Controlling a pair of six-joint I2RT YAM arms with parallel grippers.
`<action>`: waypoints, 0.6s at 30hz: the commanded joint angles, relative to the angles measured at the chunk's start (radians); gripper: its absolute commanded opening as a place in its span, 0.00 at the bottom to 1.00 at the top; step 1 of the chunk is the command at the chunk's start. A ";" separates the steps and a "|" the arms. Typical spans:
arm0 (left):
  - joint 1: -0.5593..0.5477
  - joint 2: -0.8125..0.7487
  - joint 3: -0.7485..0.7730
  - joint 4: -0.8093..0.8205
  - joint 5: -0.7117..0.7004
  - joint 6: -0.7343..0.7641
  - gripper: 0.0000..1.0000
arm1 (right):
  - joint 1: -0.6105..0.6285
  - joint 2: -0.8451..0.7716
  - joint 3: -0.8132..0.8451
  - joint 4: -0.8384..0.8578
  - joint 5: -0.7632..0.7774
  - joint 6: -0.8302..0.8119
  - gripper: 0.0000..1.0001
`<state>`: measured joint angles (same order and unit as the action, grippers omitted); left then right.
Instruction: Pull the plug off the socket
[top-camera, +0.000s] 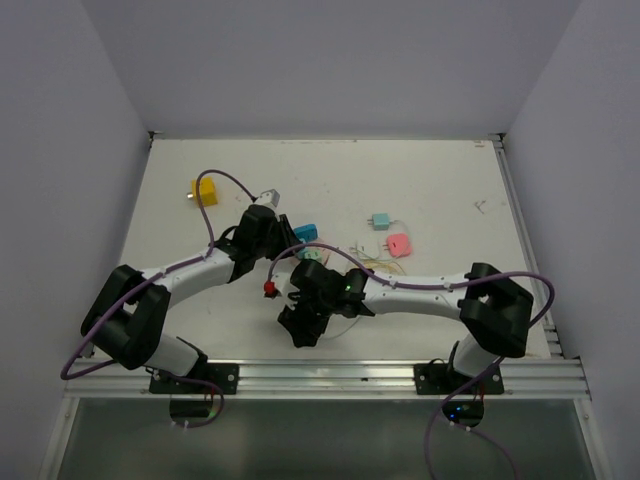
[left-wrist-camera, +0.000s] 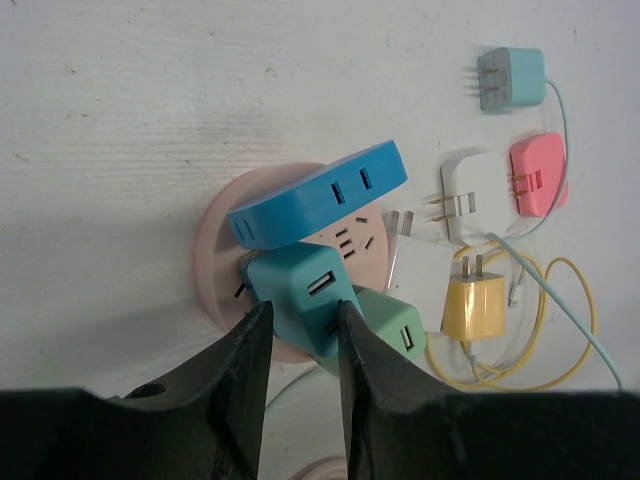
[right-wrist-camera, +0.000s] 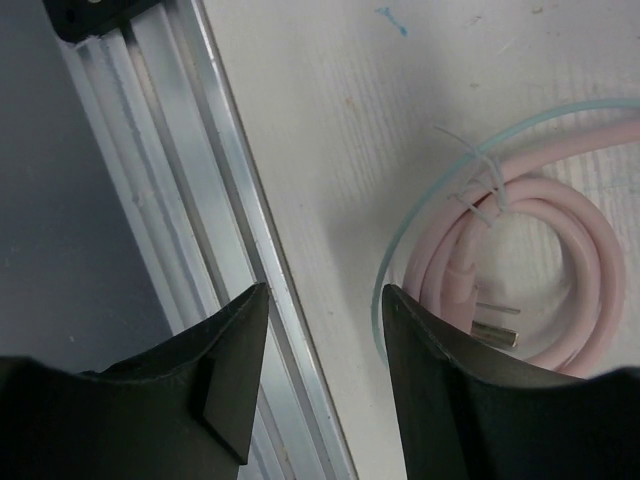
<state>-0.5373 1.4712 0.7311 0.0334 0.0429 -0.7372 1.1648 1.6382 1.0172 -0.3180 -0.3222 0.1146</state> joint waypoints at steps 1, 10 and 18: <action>-0.009 0.075 -0.087 -0.351 -0.069 0.076 0.34 | 0.004 0.015 0.043 -0.009 0.092 -0.001 0.54; -0.009 0.095 -0.072 -0.337 -0.048 0.076 0.34 | 0.021 0.072 0.078 -0.041 0.184 0.005 0.55; -0.007 0.135 -0.019 -0.337 -0.052 0.088 0.34 | 0.044 0.133 0.112 -0.101 0.258 -0.007 0.55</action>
<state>-0.5373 1.5059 0.7677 0.0196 0.0513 -0.7361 1.2034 1.7546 1.0893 -0.3820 -0.1390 0.1215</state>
